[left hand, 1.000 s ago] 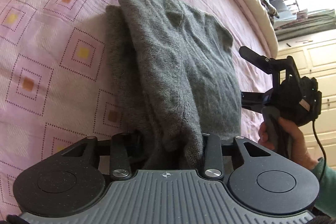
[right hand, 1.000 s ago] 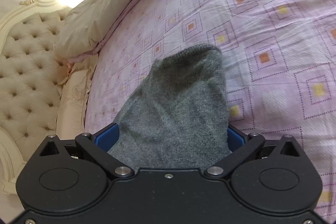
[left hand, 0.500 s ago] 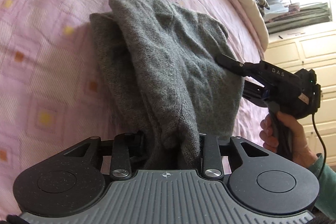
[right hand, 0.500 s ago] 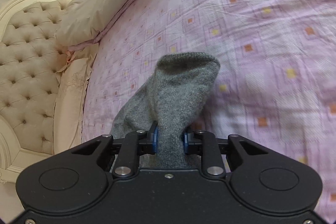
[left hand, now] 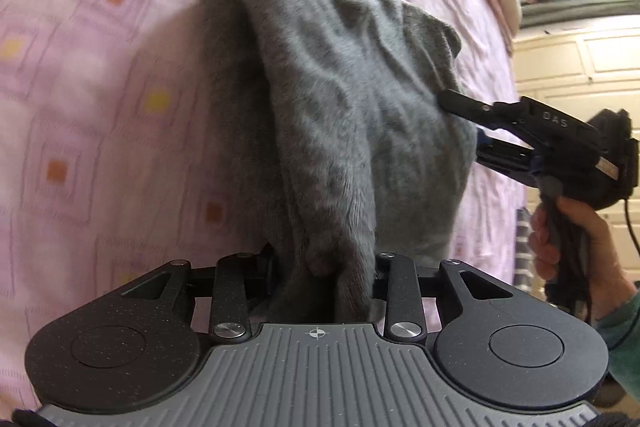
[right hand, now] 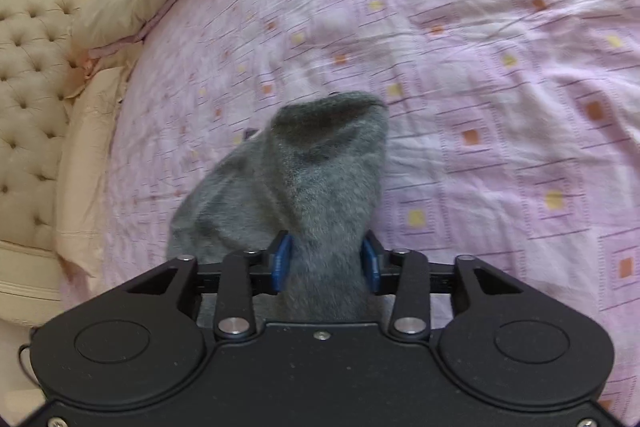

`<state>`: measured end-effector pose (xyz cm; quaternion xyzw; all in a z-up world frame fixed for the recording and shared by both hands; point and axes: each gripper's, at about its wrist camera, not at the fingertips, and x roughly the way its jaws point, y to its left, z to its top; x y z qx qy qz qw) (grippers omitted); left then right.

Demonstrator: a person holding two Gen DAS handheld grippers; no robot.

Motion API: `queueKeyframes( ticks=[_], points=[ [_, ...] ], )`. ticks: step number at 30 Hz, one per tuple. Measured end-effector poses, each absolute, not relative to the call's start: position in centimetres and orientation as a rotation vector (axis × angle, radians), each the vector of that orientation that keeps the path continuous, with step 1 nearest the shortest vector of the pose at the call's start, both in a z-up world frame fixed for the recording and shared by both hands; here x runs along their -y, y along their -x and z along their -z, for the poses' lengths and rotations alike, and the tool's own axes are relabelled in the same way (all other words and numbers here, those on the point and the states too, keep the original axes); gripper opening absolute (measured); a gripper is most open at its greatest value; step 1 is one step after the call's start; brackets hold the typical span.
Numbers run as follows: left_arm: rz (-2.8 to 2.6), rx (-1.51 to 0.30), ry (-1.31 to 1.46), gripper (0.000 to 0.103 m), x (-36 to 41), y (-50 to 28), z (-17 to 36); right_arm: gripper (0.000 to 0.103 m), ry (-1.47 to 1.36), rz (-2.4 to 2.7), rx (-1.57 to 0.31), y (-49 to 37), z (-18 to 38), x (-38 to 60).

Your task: Fold small clothes

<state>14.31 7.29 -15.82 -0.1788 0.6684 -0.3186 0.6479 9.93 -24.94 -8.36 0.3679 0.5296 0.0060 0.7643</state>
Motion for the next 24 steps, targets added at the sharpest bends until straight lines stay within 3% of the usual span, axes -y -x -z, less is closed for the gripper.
queueKeyframes(
  ticks=[8, 11, 15, 20, 24],
  points=[
    [0.595, -1.444, 0.349, 0.038, -8.7, -12.0, 15.3, 0.056, -0.583, 0.071, -1.160, -14.0, 8.8, 25.6],
    [0.557, -1.420, 0.311, 0.043, -8.3, -11.7, 14.6, 0.062, -0.493, 0.074, -1.128, -14.6, 7.8, 25.1],
    [0.493, -1.353, 0.237, 0.048, -9.3, -10.7, 12.7, 0.076, -0.445, 0.073, -1.049, -13.1, 5.4, 24.6],
    [0.460, -1.206, 0.113, 0.061, -10.0, -9.0, 8.9, 0.078, -0.399, 0.057, -1.000, -10.2, 3.3, 24.0],
    [0.456, -1.101, 0.047, 0.063, -9.5, -8.8, 6.6, 0.080, -0.395, 0.066, -1.004, -8.0, 3.2, 23.5]
  ],
)
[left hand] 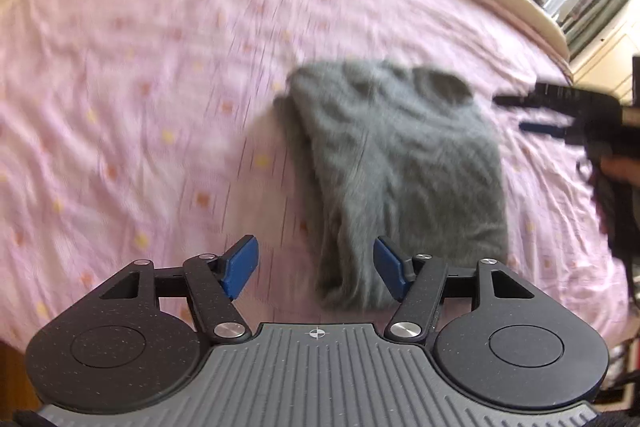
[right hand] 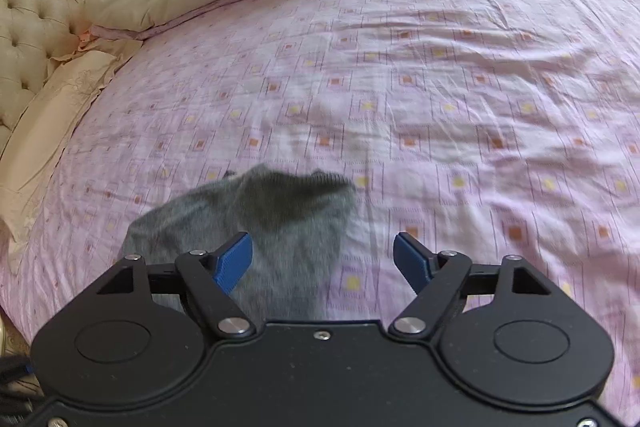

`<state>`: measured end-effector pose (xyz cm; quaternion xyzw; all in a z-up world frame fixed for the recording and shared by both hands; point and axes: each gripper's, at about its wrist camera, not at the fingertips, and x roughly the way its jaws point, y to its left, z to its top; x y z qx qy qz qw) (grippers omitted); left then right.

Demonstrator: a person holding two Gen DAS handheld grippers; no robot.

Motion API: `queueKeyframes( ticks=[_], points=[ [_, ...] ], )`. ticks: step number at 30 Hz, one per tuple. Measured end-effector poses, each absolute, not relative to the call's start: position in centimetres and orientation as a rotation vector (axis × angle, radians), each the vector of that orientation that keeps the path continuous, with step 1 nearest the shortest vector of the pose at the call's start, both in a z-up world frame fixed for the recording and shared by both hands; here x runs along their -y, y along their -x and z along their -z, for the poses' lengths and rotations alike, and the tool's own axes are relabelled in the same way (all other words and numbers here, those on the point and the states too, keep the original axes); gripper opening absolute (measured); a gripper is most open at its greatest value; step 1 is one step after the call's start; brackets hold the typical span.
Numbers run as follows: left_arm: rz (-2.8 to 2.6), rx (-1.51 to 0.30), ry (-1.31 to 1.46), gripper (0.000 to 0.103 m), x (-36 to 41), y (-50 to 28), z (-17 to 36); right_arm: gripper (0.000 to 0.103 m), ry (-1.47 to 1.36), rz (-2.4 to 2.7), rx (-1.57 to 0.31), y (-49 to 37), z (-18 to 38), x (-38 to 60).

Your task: Fold small clothes

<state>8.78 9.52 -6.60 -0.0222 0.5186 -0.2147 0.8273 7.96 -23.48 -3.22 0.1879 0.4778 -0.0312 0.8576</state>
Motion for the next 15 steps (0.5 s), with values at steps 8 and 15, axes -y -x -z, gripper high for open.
queueKeyframes(
  ticks=[8, 15],
  points=[
    [0.463, -0.979, -0.068, 0.067, -4.4, -11.9, 5.7, 0.082, -0.406, 0.080, -1.051, -5.2, 4.2, 22.0],
    [0.414, -0.996, -0.150, 0.067, -1.7, -16.3, 7.2, 0.086, -0.398, 0.079, -1.069, -5.0, 4.1, 20.2]
  ],
)
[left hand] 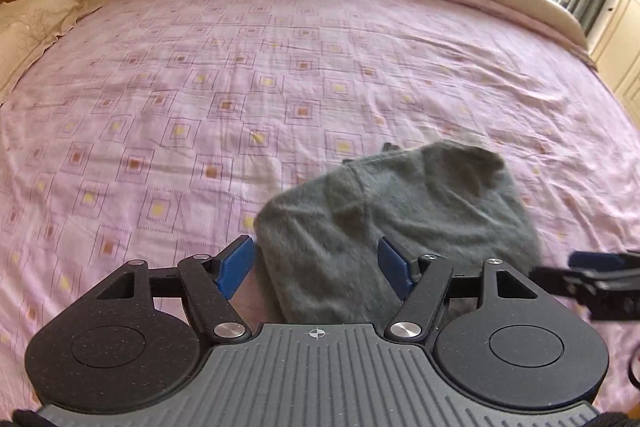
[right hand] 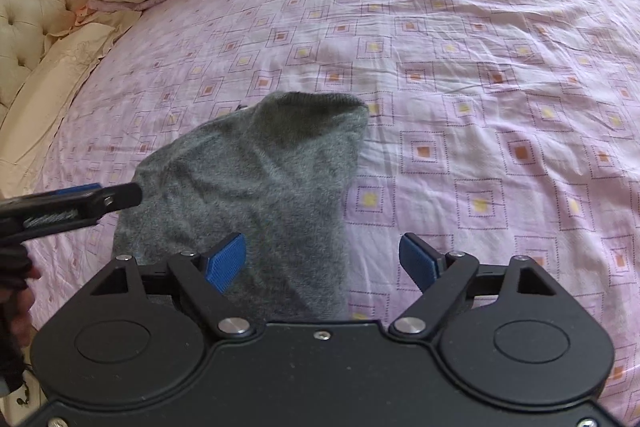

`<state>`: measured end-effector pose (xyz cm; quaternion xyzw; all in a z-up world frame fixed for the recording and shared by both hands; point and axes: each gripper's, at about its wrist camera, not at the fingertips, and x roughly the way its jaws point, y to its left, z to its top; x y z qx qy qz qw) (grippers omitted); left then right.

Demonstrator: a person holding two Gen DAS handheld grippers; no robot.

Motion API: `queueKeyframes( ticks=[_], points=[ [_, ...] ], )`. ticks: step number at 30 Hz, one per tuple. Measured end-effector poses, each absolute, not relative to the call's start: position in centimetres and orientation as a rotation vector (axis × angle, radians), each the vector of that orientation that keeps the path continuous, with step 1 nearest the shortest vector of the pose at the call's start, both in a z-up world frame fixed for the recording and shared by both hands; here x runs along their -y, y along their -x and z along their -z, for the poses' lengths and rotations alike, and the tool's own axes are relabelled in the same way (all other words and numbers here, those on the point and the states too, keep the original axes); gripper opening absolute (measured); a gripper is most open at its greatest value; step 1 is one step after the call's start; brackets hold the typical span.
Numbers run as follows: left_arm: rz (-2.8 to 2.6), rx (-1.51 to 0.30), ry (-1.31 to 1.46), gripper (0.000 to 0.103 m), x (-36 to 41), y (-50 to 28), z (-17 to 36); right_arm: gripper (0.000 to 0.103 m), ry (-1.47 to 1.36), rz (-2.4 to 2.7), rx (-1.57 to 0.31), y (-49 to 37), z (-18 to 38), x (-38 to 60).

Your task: Fold small clothes

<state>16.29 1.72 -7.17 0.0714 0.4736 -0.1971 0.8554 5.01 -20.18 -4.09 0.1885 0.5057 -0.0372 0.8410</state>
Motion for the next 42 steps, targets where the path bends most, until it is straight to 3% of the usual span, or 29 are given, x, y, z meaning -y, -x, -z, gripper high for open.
queueKeyframes(
  ticks=[9, 14, 20, 26, 28, 33, 42],
  points=[
    [0.278, -1.133, -0.133, 0.070, -4.3, -20.2, 11.3, 0.090, -0.393, 0.224, -1.156, -6.2, 6.4, 20.7],
    [0.345, -1.125, -0.143, 0.074, -5.2, -20.3, 11.5, 0.095, -0.482, 0.339, -1.179, -6.3, 7.2, 22.1],
    [0.377, -1.139, -0.127, 0.074, -5.7, -20.5, 11.5, 0.096, -0.517, 0.413, -1.051, -8.2, 4.3, 22.0],
    [0.417, -1.146, -0.125, 0.075, -6.3, -20.6, 11.6, 0.096, -0.490, 0.439, -1.129, -14.0, 6.9, 22.4],
    [0.431, -1.145, -0.133, 0.077, -6.4, -20.5, 11.6, 0.096, -0.448, 0.471, -1.170, -15.7, 8.3, 22.8],
    [0.439, -1.158, -0.140, 0.095, -6.9, -20.7, 12.1, 0.098, -0.407, 0.534, -1.188, -17.3, 8.7, 23.9],
    [0.457, -1.167, -0.139, 0.103, -7.7, -21.1, 10.6, 0.102, -0.338, 0.500, -1.041, -13.4, 3.4, 21.6]
  ],
)
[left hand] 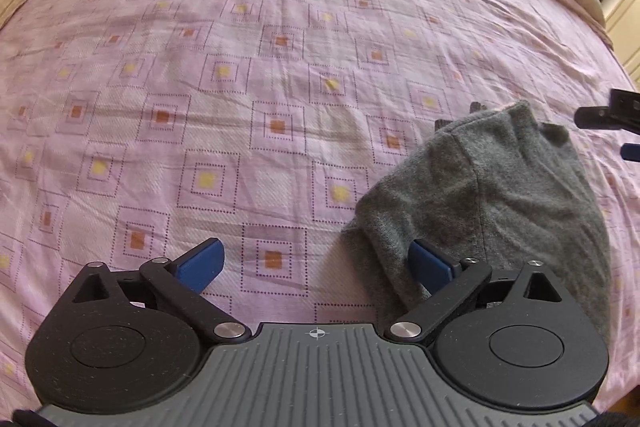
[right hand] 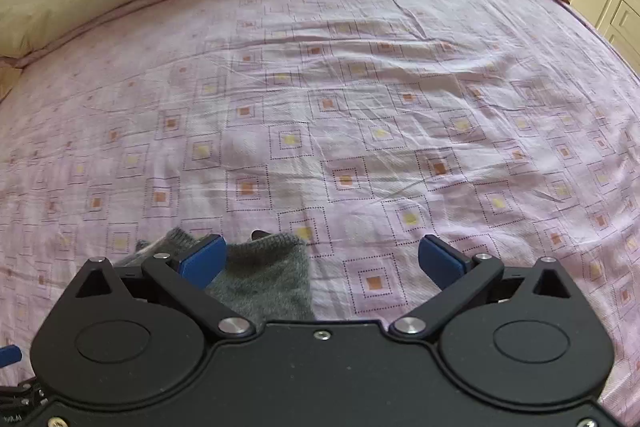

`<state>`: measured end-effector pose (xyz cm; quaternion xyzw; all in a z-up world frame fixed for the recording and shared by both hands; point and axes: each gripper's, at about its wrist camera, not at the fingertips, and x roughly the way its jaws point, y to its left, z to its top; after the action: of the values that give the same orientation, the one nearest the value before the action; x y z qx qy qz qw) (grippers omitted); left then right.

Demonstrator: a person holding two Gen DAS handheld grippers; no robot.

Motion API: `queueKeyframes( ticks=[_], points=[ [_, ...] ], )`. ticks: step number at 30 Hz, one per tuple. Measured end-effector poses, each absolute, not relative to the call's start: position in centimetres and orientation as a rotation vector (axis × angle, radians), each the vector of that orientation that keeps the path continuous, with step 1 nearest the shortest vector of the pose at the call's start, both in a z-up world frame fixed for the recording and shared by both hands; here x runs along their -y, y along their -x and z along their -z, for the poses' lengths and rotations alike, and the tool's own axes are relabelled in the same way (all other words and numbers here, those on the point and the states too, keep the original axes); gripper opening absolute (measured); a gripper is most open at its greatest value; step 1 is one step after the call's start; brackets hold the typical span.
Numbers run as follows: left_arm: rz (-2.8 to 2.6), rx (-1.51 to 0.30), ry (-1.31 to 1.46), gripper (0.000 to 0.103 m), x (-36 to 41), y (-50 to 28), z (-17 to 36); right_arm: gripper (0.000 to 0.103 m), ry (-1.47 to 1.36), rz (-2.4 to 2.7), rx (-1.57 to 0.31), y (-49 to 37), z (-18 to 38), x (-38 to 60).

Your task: Fold small clothes

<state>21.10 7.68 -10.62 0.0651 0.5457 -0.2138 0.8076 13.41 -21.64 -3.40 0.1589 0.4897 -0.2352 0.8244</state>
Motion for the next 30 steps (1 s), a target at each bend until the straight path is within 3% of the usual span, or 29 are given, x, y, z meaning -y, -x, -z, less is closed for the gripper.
queueKeyframes(
  ticks=[9, 15, 30],
  points=[
    [0.387, -1.138, -0.207, 0.103, -7.6, -18.0, 7.5, 0.102, -0.364, 0.411, -0.974, -7.4, 1.0, 18.5],
    [0.318, -1.155, -0.222, 0.103, -7.2, -14.2, 5.4, 0.102, -0.375, 0.308, -1.089, -3.8, 0.9, 17.7],
    [0.310, -1.125, -0.249, 0.102, -5.3, -6.3, 0.9, 0.102, -0.282, 0.164, -1.065, 3.0, -2.5, 16.2]
  ],
)
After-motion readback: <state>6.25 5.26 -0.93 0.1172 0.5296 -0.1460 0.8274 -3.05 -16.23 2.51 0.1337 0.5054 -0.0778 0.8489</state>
